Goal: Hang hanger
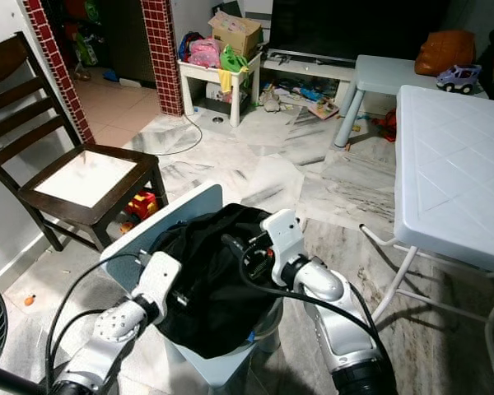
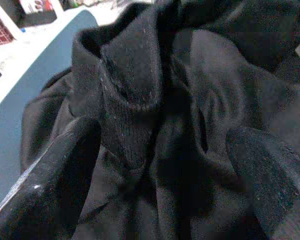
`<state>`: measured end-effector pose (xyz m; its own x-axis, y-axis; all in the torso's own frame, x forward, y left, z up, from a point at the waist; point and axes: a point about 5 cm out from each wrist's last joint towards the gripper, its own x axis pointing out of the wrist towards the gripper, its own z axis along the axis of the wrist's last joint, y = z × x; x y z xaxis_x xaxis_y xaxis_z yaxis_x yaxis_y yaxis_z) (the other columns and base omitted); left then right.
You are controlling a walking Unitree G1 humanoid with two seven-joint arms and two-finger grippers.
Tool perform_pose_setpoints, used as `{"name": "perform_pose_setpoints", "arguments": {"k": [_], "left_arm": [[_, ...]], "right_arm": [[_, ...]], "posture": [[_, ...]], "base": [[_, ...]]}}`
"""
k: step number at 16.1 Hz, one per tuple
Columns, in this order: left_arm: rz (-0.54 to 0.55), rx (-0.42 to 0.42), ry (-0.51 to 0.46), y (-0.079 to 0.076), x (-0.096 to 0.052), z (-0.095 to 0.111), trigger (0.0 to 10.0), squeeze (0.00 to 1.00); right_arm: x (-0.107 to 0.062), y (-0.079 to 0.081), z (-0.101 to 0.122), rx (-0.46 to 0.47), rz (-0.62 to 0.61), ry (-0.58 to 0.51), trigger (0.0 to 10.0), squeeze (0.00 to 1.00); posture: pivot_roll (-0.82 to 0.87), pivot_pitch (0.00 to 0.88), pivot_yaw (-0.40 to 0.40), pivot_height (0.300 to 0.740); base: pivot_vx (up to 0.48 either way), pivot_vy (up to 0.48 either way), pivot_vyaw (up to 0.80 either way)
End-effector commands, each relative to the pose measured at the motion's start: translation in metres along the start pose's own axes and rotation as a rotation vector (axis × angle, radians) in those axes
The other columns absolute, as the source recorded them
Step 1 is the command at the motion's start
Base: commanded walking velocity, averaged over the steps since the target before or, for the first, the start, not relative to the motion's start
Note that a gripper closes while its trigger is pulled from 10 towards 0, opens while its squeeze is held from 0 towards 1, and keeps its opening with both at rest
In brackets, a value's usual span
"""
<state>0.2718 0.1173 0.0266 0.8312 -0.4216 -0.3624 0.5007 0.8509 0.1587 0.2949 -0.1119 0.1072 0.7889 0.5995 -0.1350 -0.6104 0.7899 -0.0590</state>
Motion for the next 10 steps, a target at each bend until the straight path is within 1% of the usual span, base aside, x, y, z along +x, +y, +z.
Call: {"name": "perform_pose_setpoints", "arguments": {"k": [1, 4, 9, 10], "left_arm": [[-0.013, 0.016, -0.003, 0.0, 0.003, 0.002, 10.0, 0.0], [0.0, 0.032, -0.008, 0.009, 0.011, 0.006, 10.0, 0.0], [0.024, 0.039, -0.016, 0.019, 0.016, 0.009, 10.0, 0.0], [0.024, 0.038, -0.014, 0.02, 0.018, 0.009, 4.7, 0.0]], "right_arm": [[-0.002, -0.001, 0.005, -0.017, -0.003, -0.011, 10.0, 0.0], [-0.004, 0.001, 0.004, -0.017, -0.004, -0.004, 10.0, 0.0], [-0.007, 0.001, 0.003, -0.023, -0.006, -0.001, 10.0, 0.0], [-0.007, 0.002, 0.003, -0.023, -0.005, 0.001, 10.0, 0.0]], "posture": [[-0.05, 0.001, -0.019, 0.74], [-0.06, 0.007, -0.019, 0.74], [-0.07, 0.014, -0.014, 0.74], [-0.07, 0.016, -0.013, 0.74]], "base": [[0.0, 0.0, 0.0], [0.0, 0.0, 0.0], [0.0, 0.0, 0.0], [0.0, 0.0, 0.0]]}}
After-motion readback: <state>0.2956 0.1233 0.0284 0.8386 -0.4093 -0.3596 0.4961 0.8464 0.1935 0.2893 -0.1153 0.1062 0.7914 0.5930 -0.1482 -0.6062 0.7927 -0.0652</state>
